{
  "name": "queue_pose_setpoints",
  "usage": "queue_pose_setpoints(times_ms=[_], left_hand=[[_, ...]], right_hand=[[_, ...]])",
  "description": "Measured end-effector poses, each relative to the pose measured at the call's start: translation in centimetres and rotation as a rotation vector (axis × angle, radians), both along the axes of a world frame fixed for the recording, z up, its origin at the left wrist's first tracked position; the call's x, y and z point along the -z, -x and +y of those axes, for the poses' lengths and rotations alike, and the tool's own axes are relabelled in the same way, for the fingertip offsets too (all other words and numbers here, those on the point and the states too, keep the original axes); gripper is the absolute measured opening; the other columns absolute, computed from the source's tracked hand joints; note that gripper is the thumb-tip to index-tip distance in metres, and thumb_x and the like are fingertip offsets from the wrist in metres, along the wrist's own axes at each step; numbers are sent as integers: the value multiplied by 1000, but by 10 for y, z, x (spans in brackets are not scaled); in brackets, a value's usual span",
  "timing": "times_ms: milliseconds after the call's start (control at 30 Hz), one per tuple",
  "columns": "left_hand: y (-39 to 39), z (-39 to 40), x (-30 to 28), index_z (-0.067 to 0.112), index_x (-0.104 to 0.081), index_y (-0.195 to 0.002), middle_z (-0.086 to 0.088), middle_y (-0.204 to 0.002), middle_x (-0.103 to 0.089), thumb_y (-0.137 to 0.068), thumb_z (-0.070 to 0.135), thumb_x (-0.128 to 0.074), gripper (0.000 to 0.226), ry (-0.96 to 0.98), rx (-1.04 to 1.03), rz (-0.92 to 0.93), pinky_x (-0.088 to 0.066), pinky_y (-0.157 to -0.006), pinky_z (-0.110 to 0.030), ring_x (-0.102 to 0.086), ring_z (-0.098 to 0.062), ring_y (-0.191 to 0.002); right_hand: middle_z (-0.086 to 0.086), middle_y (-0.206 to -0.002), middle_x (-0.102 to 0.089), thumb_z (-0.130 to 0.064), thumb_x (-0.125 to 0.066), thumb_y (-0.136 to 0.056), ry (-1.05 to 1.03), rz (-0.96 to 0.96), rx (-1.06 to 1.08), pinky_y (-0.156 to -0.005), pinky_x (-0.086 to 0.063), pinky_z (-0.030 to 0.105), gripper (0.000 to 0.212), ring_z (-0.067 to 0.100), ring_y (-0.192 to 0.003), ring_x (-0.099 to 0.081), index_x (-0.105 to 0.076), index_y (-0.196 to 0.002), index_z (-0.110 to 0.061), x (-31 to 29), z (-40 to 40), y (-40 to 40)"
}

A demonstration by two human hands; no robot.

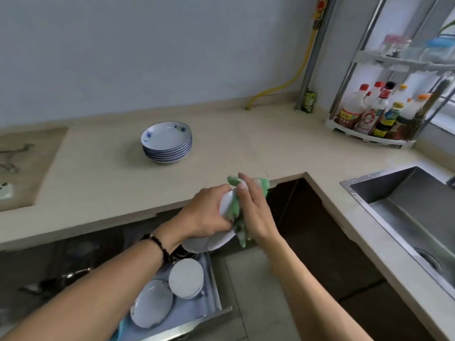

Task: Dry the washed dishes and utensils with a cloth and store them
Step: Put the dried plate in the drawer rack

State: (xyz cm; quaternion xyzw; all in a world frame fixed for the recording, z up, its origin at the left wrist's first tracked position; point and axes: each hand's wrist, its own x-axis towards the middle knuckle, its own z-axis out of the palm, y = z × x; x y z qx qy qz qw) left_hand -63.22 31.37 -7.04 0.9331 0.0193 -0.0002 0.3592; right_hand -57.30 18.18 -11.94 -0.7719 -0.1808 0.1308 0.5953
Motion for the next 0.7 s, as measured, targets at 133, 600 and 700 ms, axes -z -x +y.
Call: queue_pose_setpoints(times_ms=[133, 600, 700], left_hand=[[51, 46, 28, 30, -40, -87, 0, -74, -55, -72, 15, -72, 38, -205, 71, 37, -40, -56, -34, -54, -25, -67], [177, 150, 260, 32, -58, -95, 10, -133, -52, -56, 79, -63, 61, -73, -252, 246, -22, -117, -36, -31, -11, -144], [194, 158, 307, 34, -48, -131, 5, -153, -28, -77, 61, -65, 62, 248, -629, 352, -26, -110, -30, -21, -12, -147]], right_hand=[[11, -97, -70, -56, -68, -74, -239, 845, 115, -80, -57, 39, 52, 28, -89, -68, -71, -106, -15, 39, 38, 12], [20, -66, -65, -2, -57, -92, 482, 773, -63, -66, -61, 51, 16, 29, -51, -63, -61, -99, 11, 227, 126, 82], [14, -57, -66, -6, -56, -92, 536, 788, -76, -58, -61, 41, 20, 26, -45, -64, -59, -104, 8, 268, 143, 97]])
